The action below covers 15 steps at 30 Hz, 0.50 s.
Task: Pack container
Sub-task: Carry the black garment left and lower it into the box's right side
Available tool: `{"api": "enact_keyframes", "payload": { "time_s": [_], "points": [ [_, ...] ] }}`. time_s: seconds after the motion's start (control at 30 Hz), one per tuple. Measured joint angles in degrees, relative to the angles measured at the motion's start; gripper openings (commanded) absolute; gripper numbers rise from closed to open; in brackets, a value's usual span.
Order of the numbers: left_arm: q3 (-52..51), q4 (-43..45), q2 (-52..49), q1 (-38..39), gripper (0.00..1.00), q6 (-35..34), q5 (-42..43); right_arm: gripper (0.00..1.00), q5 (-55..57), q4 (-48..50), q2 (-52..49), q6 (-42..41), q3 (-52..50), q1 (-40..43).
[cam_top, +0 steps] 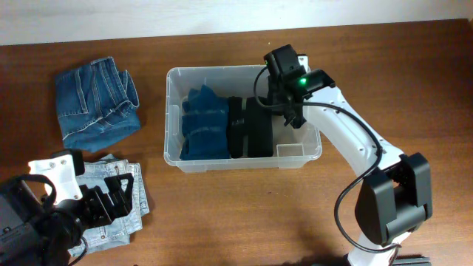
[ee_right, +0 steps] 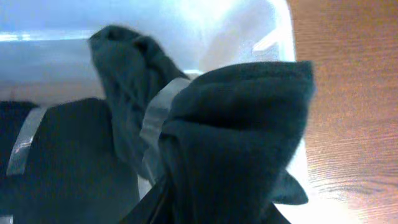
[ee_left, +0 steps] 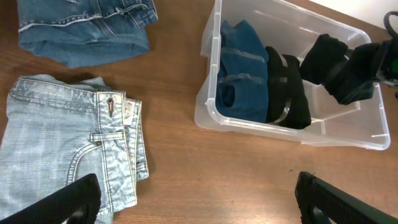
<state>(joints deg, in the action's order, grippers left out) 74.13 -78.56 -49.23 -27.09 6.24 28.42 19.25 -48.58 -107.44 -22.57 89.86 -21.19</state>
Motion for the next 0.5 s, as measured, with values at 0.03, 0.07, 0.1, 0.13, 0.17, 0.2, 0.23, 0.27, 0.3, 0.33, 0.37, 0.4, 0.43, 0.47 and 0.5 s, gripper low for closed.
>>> {"api": "enact_keyframes", "payload": {
  "time_s": [0.03,0.07,0.1,0.13,0.17,0.2,0.23,0.27,0.3,0.33,0.37,0.4,0.43,0.47,0.5],
  "points": [
    [0.0,0.0,0.0,0.0,0.99,0.0,0.0,0.22,-0.3,-0.3,0.0,0.0,0.0,-0.4],
    [0.0,0.0,0.0,0.0,0.99,0.0,0.0,0.21,-0.8,-0.6,0.0,0.0,0.0,-0.8],
    [0.0,0.0,0.0,0.0,1.0,0.0,0.0,0.22,-2.1,-1.0,0.0,0.0,0.0,-1.5],
    [0.0,0.0,0.0,0.0,0.99,0.0,0.0,0.22,-2.8,-1.2,0.0,0.1,0.0,-2.0],
    [0.0,0.0,0.0,0.0,1.0,0.0,0.0,0.23,-3.5,-1.6,0.0,0.0,0.0,-2.7],
    [0.0,0.0,0.0,0.0,0.99,0.0,0.0,0.25,-4.0,-2.0,0.0,0.1,0.0,-3.3],
    [0.0,0.0,0.0,0.0,0.99,0.0,0.0,0.29,-4.3,-2.5,0.0,0.1,0.0,-3.8],
    [0.0,0.0,0.0,0.0,0.99,0.0,0.0,0.35,-4.4,-3.3,0.0,0.1,0.2,-4.4],
    [0.0,0.0,0.0,0.0,0.99,0.0,0.0,0.38,-4.7,-4.4,0.0,0.0,0.4,-5.1],
    [0.0,0.0,0.0,0.0,1.0,0.0,0.0,0.39,-4.8,-5.3,0.0,0.1,0.8,-5.6],
    [0.0,0.0,0.0,0.0,0.99,0.0,0.0,0.42,-4.9,-6.3,0.0,0.0,1.4,-6.0],
    [0.0,0.0,0.0,0.0,0.99,0.0,0.0,0.47,-5.0,-7.4,0.0,0.1,2.2,-6.3],
    [0.0,0.0,0.0,0.0,0.99,0.0,0.0,0.51,-5.2,-8.8,0.0,0.1,3.2,-6.5],
    [0.0,0.0,0.0,0.0,0.99,0.0,0.0,0.52,-5.3,-10.2,0.0,0.0,4.5,-6.7],
    [0.0,0.0,0.0,0.0,1.0,0.0,0.0,0.52,-5.3,-11.1,0.0,0.1,5.5,-6.8]
  ]
}}
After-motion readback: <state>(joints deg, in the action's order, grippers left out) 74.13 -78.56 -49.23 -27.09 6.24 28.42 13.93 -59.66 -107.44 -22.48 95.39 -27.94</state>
